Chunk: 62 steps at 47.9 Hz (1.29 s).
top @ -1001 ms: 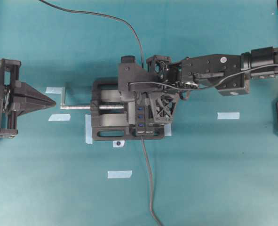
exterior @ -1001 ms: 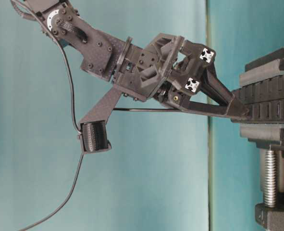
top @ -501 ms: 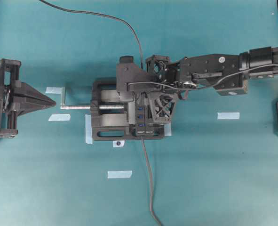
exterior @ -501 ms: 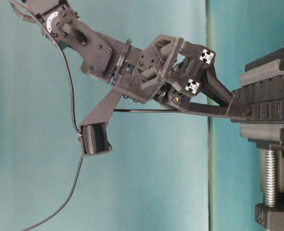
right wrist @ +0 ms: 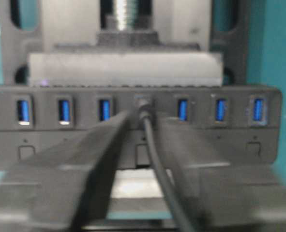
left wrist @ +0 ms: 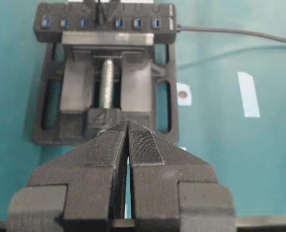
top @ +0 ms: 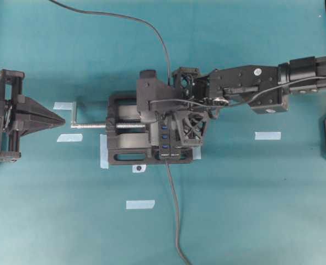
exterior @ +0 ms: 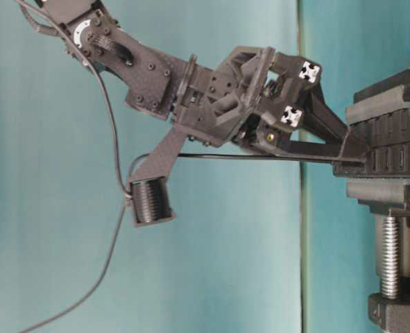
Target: Insert the USB into the center port of the fixed hub
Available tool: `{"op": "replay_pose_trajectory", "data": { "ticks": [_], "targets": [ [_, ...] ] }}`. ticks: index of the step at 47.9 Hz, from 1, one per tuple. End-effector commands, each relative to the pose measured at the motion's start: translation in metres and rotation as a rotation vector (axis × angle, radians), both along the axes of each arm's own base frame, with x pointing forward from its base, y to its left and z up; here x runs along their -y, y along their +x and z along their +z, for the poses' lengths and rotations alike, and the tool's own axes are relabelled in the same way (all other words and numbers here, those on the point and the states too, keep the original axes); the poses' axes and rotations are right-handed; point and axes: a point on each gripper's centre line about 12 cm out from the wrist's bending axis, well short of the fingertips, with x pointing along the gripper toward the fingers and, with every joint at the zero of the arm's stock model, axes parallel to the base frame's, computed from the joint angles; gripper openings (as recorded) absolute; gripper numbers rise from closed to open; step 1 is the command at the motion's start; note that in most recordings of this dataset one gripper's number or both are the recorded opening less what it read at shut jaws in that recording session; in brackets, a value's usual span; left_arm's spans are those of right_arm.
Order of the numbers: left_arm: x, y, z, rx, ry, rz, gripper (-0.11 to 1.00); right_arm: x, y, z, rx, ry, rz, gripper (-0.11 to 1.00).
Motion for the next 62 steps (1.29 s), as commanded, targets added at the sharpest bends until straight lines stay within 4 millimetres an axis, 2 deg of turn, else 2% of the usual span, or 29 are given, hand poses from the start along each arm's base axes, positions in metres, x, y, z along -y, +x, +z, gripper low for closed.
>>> {"op": "replay_pose_trajectory", "data": {
  "ticks": [1,6,8,33,62],
  "targets": [
    [0.000,0.002,0.005,0.018,-0.001,0.001,0.00,-0.001,0.003,0.013,0.040,-0.002,-0.001,0.54],
    [0.000,0.002,0.005,0.018,-0.001,0.002,0.00,-0.001,0.003,0.015,0.046,-0.001,-0.002,0.68],
    [0.000,0.002,0.005,0.018,-0.001,0.002,0.00,-0.001,0.003,0.016,0.047,-0.003,-0.002,0.70],
    [0.000,0.002,0.005,0.017,-0.002,0.003,0.00,0.000,0.001,0.029,0.103,-0.007,-0.008,0.70],
    [0.000,0.002,0.005,0.022,-0.002,0.003,0.00,0.000,-0.026,0.054,0.260,-0.007,-0.035,0.70]
  ]
}}
